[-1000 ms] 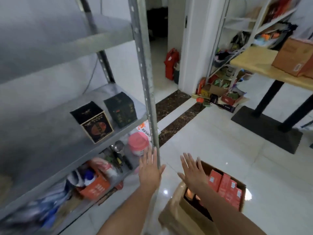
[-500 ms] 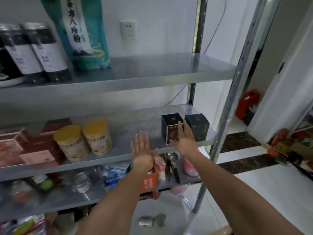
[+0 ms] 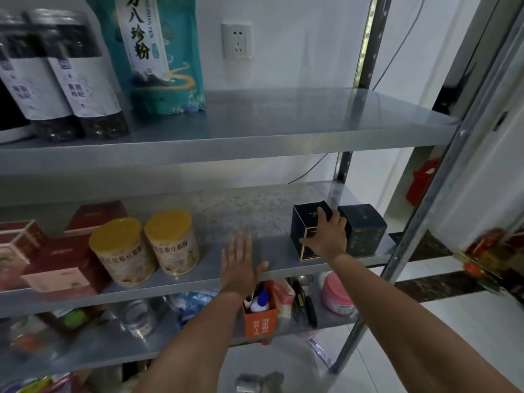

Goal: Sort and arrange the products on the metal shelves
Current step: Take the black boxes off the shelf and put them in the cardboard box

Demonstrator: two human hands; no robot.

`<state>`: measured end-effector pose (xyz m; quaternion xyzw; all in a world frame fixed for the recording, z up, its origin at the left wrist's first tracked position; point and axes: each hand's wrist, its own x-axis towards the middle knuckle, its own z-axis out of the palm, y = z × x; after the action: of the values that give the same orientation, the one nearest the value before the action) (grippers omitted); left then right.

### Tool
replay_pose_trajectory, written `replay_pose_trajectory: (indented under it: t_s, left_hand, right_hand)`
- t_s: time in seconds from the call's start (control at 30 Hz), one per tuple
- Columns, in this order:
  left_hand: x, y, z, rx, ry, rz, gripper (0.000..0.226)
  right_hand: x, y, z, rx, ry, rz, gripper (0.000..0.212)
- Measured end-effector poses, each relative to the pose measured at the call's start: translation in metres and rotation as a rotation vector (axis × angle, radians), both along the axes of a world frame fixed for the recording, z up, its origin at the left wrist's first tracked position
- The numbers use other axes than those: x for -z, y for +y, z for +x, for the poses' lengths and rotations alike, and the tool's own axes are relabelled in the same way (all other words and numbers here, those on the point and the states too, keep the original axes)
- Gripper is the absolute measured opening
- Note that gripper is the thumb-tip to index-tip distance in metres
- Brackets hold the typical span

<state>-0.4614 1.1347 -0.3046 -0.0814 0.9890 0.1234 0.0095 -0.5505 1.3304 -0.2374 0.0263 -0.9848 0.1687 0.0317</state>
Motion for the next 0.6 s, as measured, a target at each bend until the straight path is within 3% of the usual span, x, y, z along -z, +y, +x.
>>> replay_pose_trajectory:
  t_s: [0.23, 0.33, 0.4, 0.5, 0.6]
  left_hand:
    - [0.038, -0.010, -0.007, -0.005, -0.130, 0.001, 0.083]
    - [0.048, -0.011, -0.011, -0.012, -0.125, -0.025, 0.080]
    - [0.051, -0.011, -0.013, -0.016, -0.121, -0.026, 0.079]
    - [0.054, -0.013, -0.013, -0.012, -0.090, -0.032, 0.078]
    - [0.056, -0.016, -0.014, 0.003, -0.094, -0.006, 0.079]
  right_hand:
    - [0.015, 0.001, 0.004, -0.030, 0.094, -0.072, 0.101]
    - [0.016, 0.021, -0.005, -0.160, 0.054, -0.322, 0.095]
    - [0.007, 0.034, -0.018, -0.198, -0.075, -0.481, 0.105]
    - [-0.006, 0.039, -0.040, -0.298, -0.248, -0.396, 0.124]
    - [-0.009, 0.034, -0.052, -0.389, -0.326, -0.321, 0.117]
